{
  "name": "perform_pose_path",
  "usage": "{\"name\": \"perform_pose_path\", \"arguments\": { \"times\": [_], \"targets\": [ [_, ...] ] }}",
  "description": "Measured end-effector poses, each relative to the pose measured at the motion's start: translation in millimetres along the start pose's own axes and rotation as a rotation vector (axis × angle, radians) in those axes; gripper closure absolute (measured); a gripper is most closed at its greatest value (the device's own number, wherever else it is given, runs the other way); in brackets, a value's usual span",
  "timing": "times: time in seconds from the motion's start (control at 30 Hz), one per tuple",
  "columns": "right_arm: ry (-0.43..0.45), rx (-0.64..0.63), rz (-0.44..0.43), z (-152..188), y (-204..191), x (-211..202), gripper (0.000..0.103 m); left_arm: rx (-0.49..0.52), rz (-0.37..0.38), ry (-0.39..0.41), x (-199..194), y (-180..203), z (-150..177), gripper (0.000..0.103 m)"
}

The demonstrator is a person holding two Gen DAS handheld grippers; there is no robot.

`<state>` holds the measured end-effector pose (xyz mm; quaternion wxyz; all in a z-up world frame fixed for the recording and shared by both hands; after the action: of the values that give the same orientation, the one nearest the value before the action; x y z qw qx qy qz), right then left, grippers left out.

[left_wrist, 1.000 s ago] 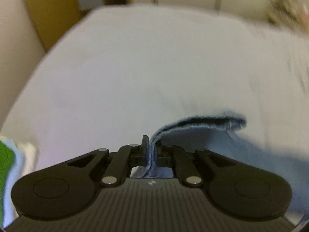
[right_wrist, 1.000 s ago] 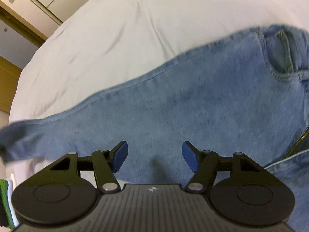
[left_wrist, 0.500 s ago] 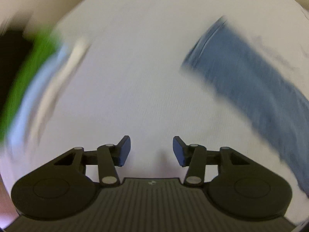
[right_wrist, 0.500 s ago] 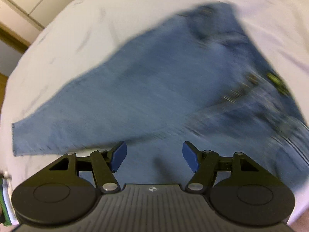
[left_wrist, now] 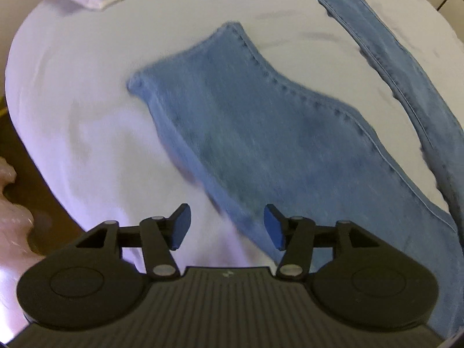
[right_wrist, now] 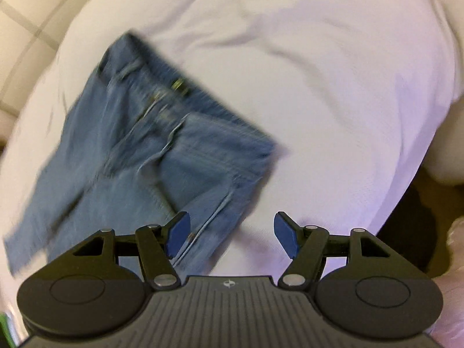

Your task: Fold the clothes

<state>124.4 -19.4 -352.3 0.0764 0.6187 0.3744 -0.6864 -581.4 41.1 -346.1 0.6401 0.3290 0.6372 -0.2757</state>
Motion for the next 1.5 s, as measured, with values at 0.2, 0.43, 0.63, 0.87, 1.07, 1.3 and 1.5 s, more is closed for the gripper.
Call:
{"name": "perform_pose_path", "arguments": {
  "times": [0.2, 0.43, 0.63, 0.87, 1.07, 1.3, 1.5],
  "targets": [
    [0.032, 0.179, -0.186, -12.8, 28.6, 34.8, 0.037, -0.134, 0.1, 0.007, 9.8, -16.5, 8.2, 0.049],
    [0.017, 0.149, -0.192, -19.7, 19.3, 37.3, 0.066, -0.371, 0.252, 0.1, 25.7, -52.9, -27.5, 0.038],
    [0.03, 0.181, -0.165, -18.6, 10.0, 48.6, 0.054, -0.501, 0.247, 0.12, 66.3, -73.9, -79.7, 0.043],
    [0.109, 0.054, -0.077, -15.9, -23.8, 0.3, 0.093, -0.27, 0.171, 0.35, -1.7, -41.9, -95.6, 0.097],
    [0.084, -0.003, -0.007, -0.8, -11.3, -12.0, 0.093, -0.064, -0.072, 0.318, 7.1, -52.4, -79.4, 0.081],
    [0.055, 0.04, 0.218, 4.5, 0.7, 16.3, 0.045, -0.19, -0.238, 0.256, 35.4, -80.4, -65.4, 0.066],
    [0.197, -0.304, 0.486, 29.8, -41.6, -12.1, 0.038, -0.035, -0.248, 0.265, 5.0, -33.1, -43.7, 0.067]
  ]
}}
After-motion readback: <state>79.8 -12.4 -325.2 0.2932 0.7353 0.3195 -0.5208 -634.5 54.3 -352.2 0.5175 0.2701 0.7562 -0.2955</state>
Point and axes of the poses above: each gripper's, at about its wrist camera, not at the fingertips, and x roughly the way its jaws point, y to its right, z to its underside, the point moved 2 cm from there along x, roughly the way its jaws point, and after that the axes turned 13 degrees about -y, right-handed, at the moved point
